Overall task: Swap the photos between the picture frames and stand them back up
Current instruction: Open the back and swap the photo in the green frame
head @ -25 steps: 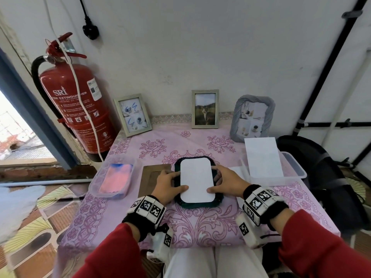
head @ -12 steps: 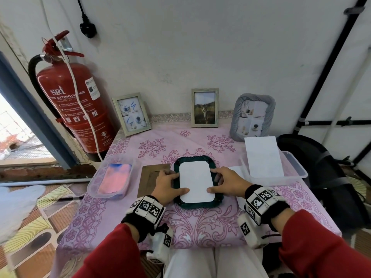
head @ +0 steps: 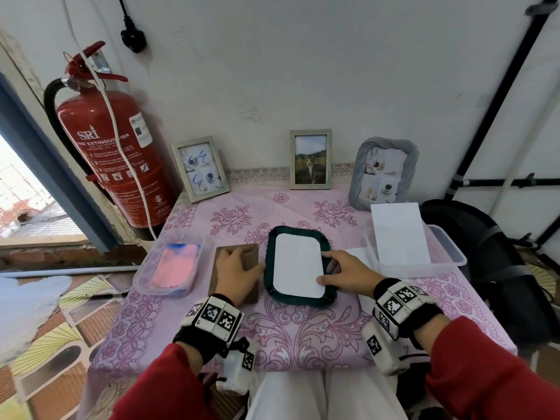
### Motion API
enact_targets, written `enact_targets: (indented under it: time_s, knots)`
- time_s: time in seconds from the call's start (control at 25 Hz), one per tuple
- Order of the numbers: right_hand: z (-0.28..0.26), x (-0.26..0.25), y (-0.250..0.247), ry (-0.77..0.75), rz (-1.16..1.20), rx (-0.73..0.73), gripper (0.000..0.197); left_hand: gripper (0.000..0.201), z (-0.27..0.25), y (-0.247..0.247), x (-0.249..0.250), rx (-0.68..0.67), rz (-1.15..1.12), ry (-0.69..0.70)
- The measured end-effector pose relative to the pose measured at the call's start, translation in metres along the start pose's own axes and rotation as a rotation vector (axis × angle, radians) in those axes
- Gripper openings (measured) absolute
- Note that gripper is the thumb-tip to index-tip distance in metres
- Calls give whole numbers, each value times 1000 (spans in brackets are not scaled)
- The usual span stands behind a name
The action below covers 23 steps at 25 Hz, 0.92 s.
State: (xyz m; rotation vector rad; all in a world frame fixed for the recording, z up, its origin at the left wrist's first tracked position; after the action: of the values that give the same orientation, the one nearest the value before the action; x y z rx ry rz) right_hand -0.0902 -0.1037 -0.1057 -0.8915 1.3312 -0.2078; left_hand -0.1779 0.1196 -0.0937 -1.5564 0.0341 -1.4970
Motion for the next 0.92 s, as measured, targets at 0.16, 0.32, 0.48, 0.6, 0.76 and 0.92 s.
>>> enact_targets:
  time_s: [0.16, 0.32, 0.48, 0.6, 0.76, 0.92]
  knots:
    - [-2, 0, 0, -15, 6, 1, 59, 59, 4, -24, -18, -12, 284, -140]
    - [-2, -5, -1, -40, -27, 1, 52, 59, 0, -28, -30, -100, 427, -137]
    - [0, -9, -1, -58, -107, 11, 49, 58, -5, -26, -33, -94, 478, -174]
    - [-2, -3, -3, -6, -83, 95, 55, 57, -6, -25, -32, -83, 482, -189]
    - [-2, 1, -4, 52, -78, 44, 52, 61, -3, -25, -30, -59, 488, -207]
    - [0, 0, -4, 66, -51, 48, 49, 66, -3, -25, -27, -24, 436, -251]
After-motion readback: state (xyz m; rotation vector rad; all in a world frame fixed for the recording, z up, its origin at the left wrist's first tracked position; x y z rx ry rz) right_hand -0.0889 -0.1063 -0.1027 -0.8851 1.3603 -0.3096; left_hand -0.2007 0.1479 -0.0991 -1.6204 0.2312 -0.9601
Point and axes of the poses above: each hand's wrist, its own z-axis towards the middle knuckle, its own y-axis out of the palm, x = y × z, the point moved 2 cm from there along z, towards the middle knuckle, and after that the axes turned 11 degrees about x, right-handed, at the moved point
